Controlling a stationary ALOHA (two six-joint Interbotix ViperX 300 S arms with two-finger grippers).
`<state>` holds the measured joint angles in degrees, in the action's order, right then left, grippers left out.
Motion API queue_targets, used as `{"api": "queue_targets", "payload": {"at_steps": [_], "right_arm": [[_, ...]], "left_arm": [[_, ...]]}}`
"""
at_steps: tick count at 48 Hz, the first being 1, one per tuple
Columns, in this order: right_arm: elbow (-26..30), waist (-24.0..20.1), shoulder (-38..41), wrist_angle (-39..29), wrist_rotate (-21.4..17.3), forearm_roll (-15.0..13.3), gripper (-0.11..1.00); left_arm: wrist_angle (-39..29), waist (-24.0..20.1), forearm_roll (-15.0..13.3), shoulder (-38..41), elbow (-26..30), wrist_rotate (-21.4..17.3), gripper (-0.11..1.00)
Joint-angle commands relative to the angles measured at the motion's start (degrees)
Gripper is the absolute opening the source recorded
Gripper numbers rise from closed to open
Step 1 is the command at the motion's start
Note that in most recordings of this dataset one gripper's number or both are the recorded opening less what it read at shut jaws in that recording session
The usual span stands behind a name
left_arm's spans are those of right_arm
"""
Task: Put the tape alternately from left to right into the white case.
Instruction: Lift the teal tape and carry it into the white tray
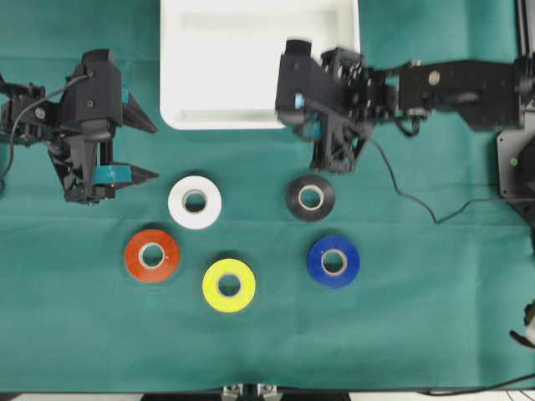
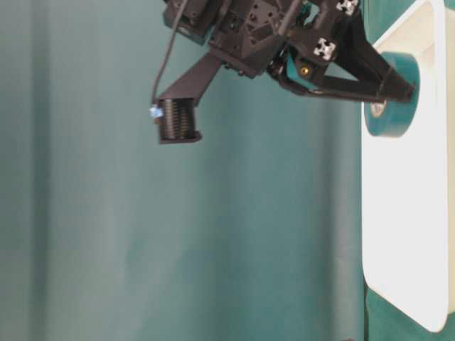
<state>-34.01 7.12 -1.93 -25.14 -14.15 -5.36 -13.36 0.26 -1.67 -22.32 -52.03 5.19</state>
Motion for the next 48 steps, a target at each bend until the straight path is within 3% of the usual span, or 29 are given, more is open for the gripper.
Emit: {"api": "queue_targets", "payload": {"at_steps": [1, 15, 48], "right_arm": [[0.0, 2.1, -1.6, 1.0, -0.1, -0.6, 0.25], [-2.5, 7.1, -0.8, 6.2, -0.1, -1.1, 0.25], [-4.2, 7.5, 1.6, 9.0, -0.1, -1.1, 0.25]], "left_arm": [[0.5, 0.2, 0.1, -0.4, 0.7, 0.0, 0.81], [0.5, 0.2, 0.1, -0.4, 0.4, 0.0, 0.81], [0.5, 0.2, 0.0, -0.4, 0.7, 0.0, 0.81]]}}
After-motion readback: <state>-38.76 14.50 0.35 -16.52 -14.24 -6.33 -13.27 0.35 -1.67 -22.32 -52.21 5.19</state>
